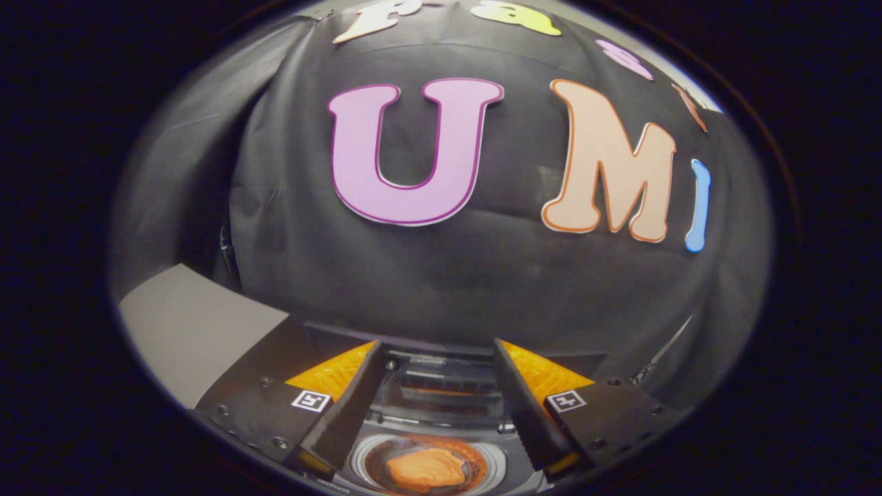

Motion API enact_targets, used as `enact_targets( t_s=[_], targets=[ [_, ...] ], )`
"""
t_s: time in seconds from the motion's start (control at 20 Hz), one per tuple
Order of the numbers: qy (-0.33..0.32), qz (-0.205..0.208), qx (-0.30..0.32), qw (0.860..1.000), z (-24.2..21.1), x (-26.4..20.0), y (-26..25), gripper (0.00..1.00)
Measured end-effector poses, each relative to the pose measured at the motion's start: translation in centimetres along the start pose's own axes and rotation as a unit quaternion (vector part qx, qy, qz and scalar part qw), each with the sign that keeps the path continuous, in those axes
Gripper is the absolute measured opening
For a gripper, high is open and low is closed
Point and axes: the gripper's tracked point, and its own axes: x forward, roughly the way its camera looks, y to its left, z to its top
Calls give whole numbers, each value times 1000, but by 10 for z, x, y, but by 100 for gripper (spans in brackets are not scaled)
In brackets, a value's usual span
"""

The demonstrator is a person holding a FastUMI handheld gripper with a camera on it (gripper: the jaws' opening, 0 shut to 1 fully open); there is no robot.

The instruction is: Put the clothes into the washing machine and then close the washing machine lid.

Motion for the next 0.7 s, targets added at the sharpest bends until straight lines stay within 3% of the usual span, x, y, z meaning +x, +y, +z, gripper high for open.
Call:
enact_targets(
  t_s=[0.35, 0.7],
  targets=[
    [2, -14, 7, 1000, -12, 60, 12, 98],
    [-24, -2, 52, 998, -25, 40, 16, 96]
  ],
)
